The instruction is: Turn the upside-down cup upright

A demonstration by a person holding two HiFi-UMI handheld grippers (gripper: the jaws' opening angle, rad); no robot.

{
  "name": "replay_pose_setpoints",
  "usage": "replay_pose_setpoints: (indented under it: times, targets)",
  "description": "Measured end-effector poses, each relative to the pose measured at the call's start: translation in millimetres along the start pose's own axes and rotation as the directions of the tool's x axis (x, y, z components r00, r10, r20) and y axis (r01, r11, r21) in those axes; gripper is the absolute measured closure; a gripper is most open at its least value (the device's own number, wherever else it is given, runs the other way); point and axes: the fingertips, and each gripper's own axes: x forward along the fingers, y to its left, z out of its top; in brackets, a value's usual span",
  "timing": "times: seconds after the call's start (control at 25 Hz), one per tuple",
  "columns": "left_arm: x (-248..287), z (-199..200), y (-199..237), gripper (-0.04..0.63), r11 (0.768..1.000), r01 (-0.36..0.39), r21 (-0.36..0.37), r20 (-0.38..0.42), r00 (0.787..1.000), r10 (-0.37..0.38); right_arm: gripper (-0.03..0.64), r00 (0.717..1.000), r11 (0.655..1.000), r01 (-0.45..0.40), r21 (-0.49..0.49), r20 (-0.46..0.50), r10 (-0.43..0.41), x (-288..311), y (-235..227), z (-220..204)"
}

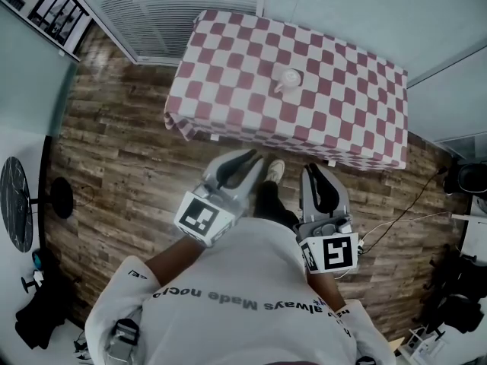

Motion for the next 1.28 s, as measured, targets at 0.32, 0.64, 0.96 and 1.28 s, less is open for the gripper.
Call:
replay_pose_setpoints:
  times: [0.32, 0.64, 0.96, 1.28]
  targets:
    - [45, 2, 20, 0.534, 1.0, -0.001, 0.012, -0.005, 1.0, 0.001, 0.581, 1.0, 1.0, 0.0, 0.0, 0.001, 0.0, 29, -39, -4]
    - [108, 21, 42, 0.534, 1.0, -0.018, 0.026, 0.007, 1.0, 0.017, 0.581, 1.0, 1.0, -0.008, 0.013, 0.004, 0.008, 65, -99, 1]
    - [193, 35, 61, 0.534, 0.997, -0.053, 0.049, 0.003, 0.999, 0.053, 0.581, 0.999, 0.999, -0.036, 0.026, 0.011, 0.035, 106, -180, 9]
    - [272, 41, 83, 0.534, 0.994, -0.104, 0.036, -0.023, 0.994, 0.105, 0.581, 0.997, 0.997, -0.071, 0.031, 0.013, 0.071, 150, -258, 12]
